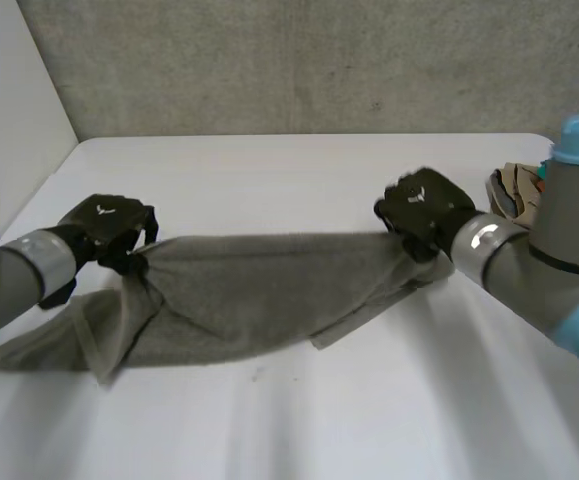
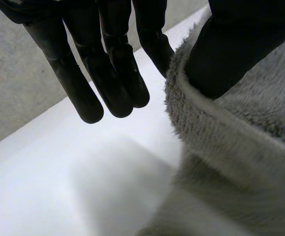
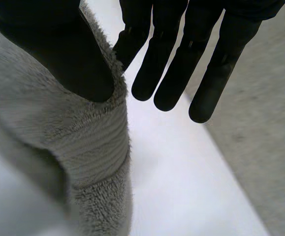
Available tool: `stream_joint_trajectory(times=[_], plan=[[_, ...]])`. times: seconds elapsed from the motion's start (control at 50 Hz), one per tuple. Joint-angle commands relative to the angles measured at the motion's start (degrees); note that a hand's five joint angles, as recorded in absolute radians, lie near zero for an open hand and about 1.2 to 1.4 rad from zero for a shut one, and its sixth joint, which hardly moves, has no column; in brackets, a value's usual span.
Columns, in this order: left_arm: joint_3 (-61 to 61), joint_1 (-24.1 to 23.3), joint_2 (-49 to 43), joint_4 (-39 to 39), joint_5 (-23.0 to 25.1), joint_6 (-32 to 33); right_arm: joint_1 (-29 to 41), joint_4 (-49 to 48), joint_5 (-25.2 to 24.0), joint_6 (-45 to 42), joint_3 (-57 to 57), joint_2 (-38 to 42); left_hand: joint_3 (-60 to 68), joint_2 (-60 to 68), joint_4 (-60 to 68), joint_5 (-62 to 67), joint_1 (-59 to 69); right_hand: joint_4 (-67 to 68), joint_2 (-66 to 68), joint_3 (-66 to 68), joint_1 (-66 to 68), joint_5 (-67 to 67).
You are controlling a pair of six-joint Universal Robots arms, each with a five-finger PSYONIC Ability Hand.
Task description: Fold the laundry.
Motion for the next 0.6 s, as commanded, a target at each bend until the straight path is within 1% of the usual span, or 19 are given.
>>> stream_joint_trajectory(times=[0.02,0.08,0.1,0.12,0.16,0.18,0.2,0.24,0.26,0.3,0.32,0.38,0.44,0.48,0.52,0.56,0.6], plan=[[21.64,-1.94,-7.93,1.96,-5.73,0.14,2.46,-16.37,9.2,3.21,-14.3,8.27,11.85,11.39,11.34,13.13,14.95,11.37,12.54,11.79,16.04,13.3],[28.0,-2.47,-7.85,5.39,-7.14,-2.15,2.72,-23.76,11.94,4.26,-18.45,9.25,11.85,11.39,11.34,13.13,14.95,11.37,12.54,11.79,16.04,13.3],[31.32,-2.65,-7.15,8.62,-8.62,-4.42,2.81,-29.53,13.25,5.48,-20.55,9.51,11.85,11.39,11.34,13.13,14.95,11.37,12.54,11.79,16.04,13.3],[32.75,-2.74,-6.71,10.65,-9.6,-5.57,2.98,-33.07,13.87,6.45,-21.26,9.34,11.85,11.39,11.34,13.13,14.95,11.37,12.54,11.79,16.04,13.3],[34.6,-2.74,-5.74,15.05,-11.53,-7.95,3.07,-38.53,14.49,7.69,-21.62,8.99,11.85,11.39,11.34,13.13,14.95,11.37,12.54,11.79,16.04,13.3],[35.56,-2.74,-4.43,19.59,-13.02,-10.31,3.16,-44.47,14.76,8.82,-21.62,8.21,11.85,11.39,11.34,13.13,14.95,11.37,12.54,11.79,16.04,13.3],[35.75,-2.74,-3.81,21.9,-13.56,-11.2,3.25,-47.14,14.85,9.27,-21.8,8.02,11.85,11.39,11.34,13.13,14.95,11.37,12.54,11.79,16.04,13.3],[35.75,-2.83,-1.88,26.64,-13.56,-13.04,3.6,-52.41,14.76,10.32,-21.45,7.15,11.85,11.39,11.34,13.13,14.95,11.37,12.54,11.79,16.04,13.3],[35.49,-2.74,-1.26,27.02,-13.21,-13.32,3.77,-53.05,14.67,10.59,-21.36,6.97,11.85,11.39,11.34,13.13,14.95,11.37,12.54,11.79,16.04,13.3],[34.61,-2.65,-0.03,26.5,-12.25,-13.41,3.95,-52.8,14.32,11.03,-21.36,6.44,11.85,11.39,11.34,13.13,14.95,11.37,12.54,11.79,16.04,13.3],[33.21,-2.48,1.28,25.28,-11.2,-13.32,4.13,-51.4,14.06,11.12,-21.01,5.92,11.85,11.39,11.34,13.13,14.95,11.37,12.54,11.79,16.04,13.3],[29.96,-2.04,3.13,23.16,-10.4,-13.58,4.04,-47.8,13.79,11.38,-19.52,4.95,11.85,11.39,11.34,13.13,14.95,11.37,12.54,11.79,16.04,13.3],[21.81,-1.07,5.77,20.09,-9.7,-13.23,3.69,-40.69,13.09,12.35,-15.49,3.19,11.85,11.39,11.34,13.13,14.95,11.37,12.54,11.79,16.04,13.3],[17.75,-0.98,6.83,19.55,-9.52,-13.14,3.51,-37.0,11.78,13.4,-11.98,2.32,11.85,11.39,11.34,13.13,14.95,11.37,12.54,11.79,16.04,13.3],[8.73,-0.89,9.28,19.29,-7.68,-12.88,2.99,-34.27,9.59,15.06,-8.38,1.52,11.85,11.39,11.34,13.13,14.95,11.37,12.54,11.79,16.04,13.3],[4.31,-0.89,10.69,19.9,-5.84,-12.44,2.64,-32.85,7.83,16.74,-6.43,1.43,11.85,11.39,11.34,13.13,14.95,11.37,12.54,11.79,16.04,13.3],[-2.02,-0.63,13.15,21.65,-2.67,-11.39,2.2,-30.48,4.84,19.64,-4.66,1.69,11.85,11.39,11.34,13.13,14.95,-6.88,-5.72,-6.46,-2.21,-4.95]])
